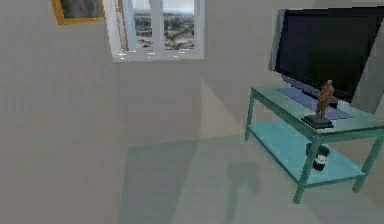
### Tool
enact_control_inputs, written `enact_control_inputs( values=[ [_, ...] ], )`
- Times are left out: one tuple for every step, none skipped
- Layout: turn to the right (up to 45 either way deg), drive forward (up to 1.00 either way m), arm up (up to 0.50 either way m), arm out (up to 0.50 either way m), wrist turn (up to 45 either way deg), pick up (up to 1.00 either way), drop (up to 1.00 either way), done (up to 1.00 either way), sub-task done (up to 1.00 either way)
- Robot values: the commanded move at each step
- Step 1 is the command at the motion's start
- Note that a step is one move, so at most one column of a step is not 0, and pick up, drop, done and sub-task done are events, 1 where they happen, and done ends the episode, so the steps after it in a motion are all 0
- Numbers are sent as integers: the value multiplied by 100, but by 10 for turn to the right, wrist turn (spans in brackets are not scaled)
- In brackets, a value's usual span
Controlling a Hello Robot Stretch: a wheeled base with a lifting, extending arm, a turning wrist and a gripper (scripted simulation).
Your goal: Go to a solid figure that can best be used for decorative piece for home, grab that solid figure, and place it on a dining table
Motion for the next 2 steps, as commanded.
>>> enact_control_inputs(
  values=[
    [450,0,0,0,0,0,0,0,0],
    [450,0,0,0,0,0,0,0,0]
  ],
)
